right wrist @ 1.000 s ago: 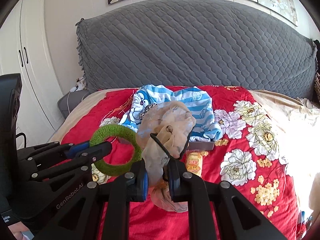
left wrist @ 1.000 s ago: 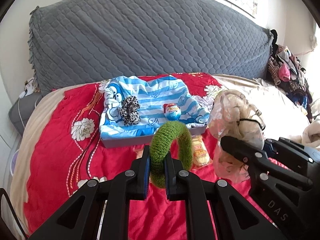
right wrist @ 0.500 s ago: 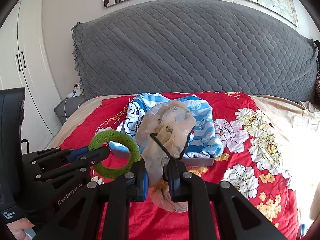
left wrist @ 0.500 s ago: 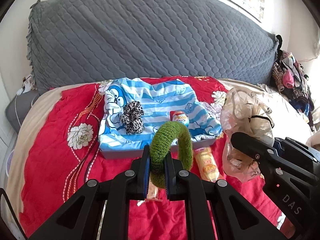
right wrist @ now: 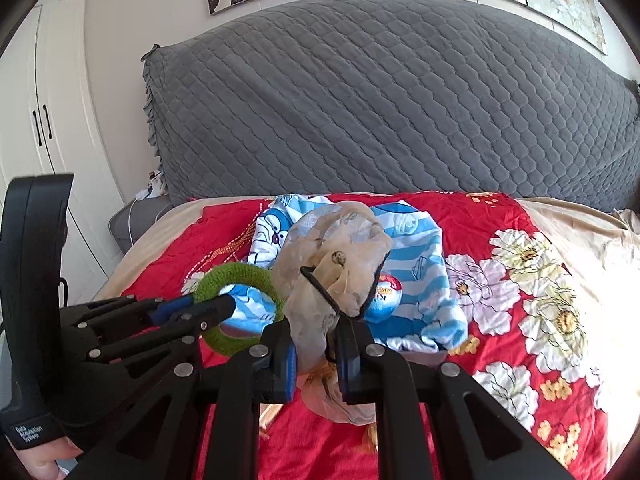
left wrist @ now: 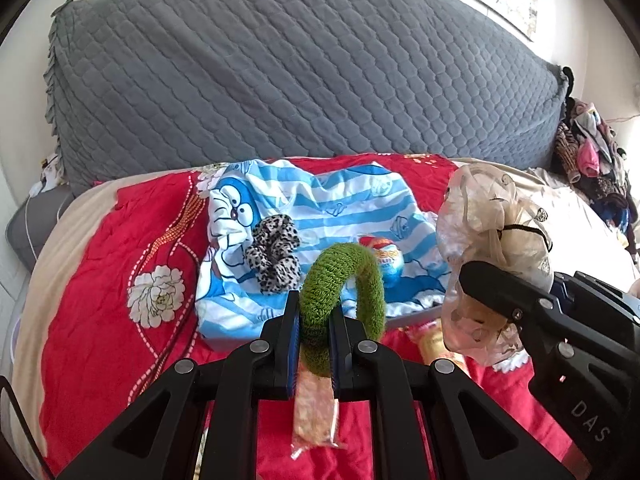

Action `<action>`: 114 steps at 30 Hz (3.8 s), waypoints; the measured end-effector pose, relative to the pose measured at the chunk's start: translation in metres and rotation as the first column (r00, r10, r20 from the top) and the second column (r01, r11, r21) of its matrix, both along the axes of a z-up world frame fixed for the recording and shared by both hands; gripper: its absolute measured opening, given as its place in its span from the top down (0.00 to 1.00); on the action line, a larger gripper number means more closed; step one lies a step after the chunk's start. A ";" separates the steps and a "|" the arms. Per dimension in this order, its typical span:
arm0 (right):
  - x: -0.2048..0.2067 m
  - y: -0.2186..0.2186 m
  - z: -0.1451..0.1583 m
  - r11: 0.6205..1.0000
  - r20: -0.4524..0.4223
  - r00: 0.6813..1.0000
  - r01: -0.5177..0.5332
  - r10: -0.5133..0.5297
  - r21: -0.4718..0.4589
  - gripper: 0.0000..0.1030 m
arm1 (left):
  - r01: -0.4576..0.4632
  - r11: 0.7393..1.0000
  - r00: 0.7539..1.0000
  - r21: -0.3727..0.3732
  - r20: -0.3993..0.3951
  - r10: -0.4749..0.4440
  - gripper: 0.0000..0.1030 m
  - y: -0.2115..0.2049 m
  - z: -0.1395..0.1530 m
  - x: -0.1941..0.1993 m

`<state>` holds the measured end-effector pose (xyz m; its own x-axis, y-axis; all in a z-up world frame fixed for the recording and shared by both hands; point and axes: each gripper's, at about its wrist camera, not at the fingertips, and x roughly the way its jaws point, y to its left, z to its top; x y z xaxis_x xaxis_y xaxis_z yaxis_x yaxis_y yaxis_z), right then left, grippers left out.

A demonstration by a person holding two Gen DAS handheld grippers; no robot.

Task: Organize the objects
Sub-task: 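Carry ring in left gripper over striped shirt while right gripper carries scrunchie there, then lower ring onto shirt, open left gripper while right gripper releases scrunchie on shirt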

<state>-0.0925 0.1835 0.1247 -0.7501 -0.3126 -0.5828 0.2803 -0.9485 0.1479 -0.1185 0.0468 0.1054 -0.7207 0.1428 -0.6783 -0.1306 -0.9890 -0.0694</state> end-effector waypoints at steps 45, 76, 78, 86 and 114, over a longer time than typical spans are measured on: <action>-0.084 -0.008 -0.044 0.997 0.072 0.997 -0.041 0.037 0.061 0.85 | -0.049 0.999 0.998 0.008 0.036 0.048 0.88 -0.009 -0.038 -0.077; -0.127 -0.020 -0.065 0.991 0.108 0.994 -0.013 -0.001 0.132 0.85 | -0.080 0.997 0.996 -0.010 0.047 0.081 0.88 -0.006 -0.054 -0.119; -0.129 -0.021 -0.069 0.990 0.112 0.994 -0.014 -0.002 0.137 0.85 | -0.079 0.997 0.996 -0.023 0.044 0.080 0.88 -0.006 -0.055 -0.122; -0.134 -0.020 -0.084 0.991 0.137 0.991 -0.012 -0.006 0.133 0.85 | -0.089 0.996 0.994 -0.005 0.068 0.089 0.88 -0.009 -0.069 -0.130; -0.143 -0.031 -0.126 0.985 0.240 0.970 -0.063 0.023 0.161 0.85 | -0.073 0.996 0.989 -0.056 0.125 0.079 0.88 -0.004 -0.109 -0.134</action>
